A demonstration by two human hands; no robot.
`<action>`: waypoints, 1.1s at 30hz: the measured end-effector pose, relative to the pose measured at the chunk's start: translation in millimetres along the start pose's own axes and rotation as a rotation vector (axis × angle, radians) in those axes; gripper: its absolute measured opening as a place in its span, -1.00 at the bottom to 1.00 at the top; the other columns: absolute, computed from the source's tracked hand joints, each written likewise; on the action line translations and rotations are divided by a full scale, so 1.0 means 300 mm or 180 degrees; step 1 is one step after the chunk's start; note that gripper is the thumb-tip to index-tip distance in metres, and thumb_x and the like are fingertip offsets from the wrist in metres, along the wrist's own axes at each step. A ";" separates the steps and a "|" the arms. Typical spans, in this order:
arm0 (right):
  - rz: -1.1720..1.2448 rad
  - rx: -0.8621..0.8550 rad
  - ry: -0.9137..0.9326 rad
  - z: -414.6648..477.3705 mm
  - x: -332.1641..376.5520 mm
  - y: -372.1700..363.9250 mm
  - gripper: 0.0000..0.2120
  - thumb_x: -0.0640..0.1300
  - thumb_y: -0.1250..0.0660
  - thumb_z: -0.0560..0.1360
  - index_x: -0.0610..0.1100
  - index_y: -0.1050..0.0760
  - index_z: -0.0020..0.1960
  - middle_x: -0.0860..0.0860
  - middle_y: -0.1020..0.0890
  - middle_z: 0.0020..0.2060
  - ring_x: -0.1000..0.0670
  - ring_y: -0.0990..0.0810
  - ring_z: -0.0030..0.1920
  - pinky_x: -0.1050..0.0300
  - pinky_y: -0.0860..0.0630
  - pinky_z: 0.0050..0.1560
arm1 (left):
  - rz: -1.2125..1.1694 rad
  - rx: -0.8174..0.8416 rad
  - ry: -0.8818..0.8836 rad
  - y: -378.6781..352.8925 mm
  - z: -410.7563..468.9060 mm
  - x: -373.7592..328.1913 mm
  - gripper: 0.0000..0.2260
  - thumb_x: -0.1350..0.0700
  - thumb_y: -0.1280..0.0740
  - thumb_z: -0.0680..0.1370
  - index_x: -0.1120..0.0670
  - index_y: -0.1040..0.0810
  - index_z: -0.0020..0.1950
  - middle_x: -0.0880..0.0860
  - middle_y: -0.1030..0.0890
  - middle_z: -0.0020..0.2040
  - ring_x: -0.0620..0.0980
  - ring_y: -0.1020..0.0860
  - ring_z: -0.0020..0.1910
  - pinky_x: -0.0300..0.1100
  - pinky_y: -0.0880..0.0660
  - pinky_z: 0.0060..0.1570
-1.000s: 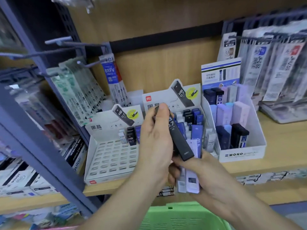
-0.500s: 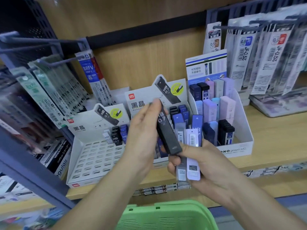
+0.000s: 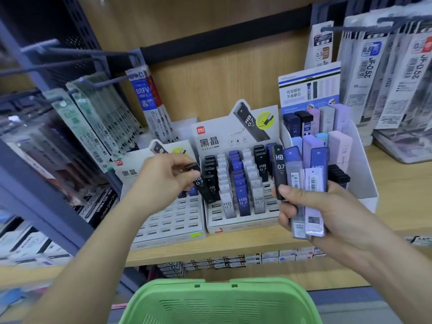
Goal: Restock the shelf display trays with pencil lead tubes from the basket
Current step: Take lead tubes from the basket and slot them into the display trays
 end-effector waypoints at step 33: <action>-0.1124 0.0086 0.0172 0.002 -0.061 -0.041 -0.90 -0.35 -0.40 0.46 -0.35 -0.51 -0.06 -0.18 -0.41 -0.42 -0.04 -0.39 -0.48 0.07 -0.47 -0.36 | -0.1348 0.0801 -0.0185 -0.081 -0.072 -0.218 -0.84 0.12 -0.44 0.42 0.11 -0.65 -0.03 0.03 -0.64 -0.34 -0.03 -0.59 -0.37 -0.21 -0.59 -0.29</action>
Point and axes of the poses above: each hand's wrist, its own z-axis towards the middle knuckle, its own y-axis out of the back of the hand, x = y × z, the point moved 2 cm from there along z, towards the middle knuckle
